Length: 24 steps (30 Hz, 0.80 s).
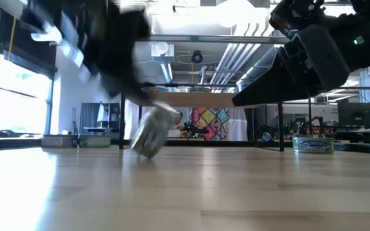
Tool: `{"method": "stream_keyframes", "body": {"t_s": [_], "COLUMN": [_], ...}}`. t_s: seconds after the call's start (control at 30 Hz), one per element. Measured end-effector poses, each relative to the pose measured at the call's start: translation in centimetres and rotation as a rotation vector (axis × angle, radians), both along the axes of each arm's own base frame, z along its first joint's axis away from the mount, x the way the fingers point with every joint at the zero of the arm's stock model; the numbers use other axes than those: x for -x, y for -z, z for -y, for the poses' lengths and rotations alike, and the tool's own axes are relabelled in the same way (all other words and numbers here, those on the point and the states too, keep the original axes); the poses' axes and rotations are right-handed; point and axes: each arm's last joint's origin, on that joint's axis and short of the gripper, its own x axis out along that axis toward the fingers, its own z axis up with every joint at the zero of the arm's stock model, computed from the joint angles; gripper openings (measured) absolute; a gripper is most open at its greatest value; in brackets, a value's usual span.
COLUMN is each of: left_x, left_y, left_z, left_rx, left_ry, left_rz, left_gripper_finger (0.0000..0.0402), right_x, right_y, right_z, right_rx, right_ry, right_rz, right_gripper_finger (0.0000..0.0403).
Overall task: Stack canned seafood by type on shelf
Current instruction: Put the green tuna can and aligned with the other green tuna can on the shelf
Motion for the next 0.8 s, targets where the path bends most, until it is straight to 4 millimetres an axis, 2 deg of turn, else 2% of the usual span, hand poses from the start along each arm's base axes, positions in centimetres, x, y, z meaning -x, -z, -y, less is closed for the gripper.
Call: {"method": "stream_keyframes", "body": {"t_s": [0.23, 0.37, 0.67, 0.73, 0.8], "left_x": [0.1, 0.3, -1.0, -1.3, -1.7], "left_y": [-3.7, -3.0, -0.4, 0.5, 1.2], "left_z": [0.9, 0.9, 1.2, 1.3, 1.5], "left_rx": [-0.181, -0.216, -0.268, -0.276, -0.292], "left_ry": [0.065, 0.078, 0.032, 0.036, 0.049], "left_rz": [0.097, 0.046, 0.026, 0.012, 0.014], "left_gripper_finger": [0.0000, 0.0000, 0.0000, 0.0000, 0.0000], "right_x": [0.0, 0.5, 1.0, 1.1, 1.0], "right_y": [0.1, 0.9, 2.1, 2.0, 0.9], "right_z": [-0.1, 0.0, 1.0, 0.7, -0.1], "right_rx": [-0.004, -0.003, -0.140, -0.119, -0.085], "right_ry": [-0.021, -0.080, -0.044, -0.049, -0.107], "right_rz": [-0.012, -0.119, -0.262, -0.250, -0.232], "right_gripper_finger": [0.0226, 0.0226, 0.0223, 0.0216, 0.0206]}}
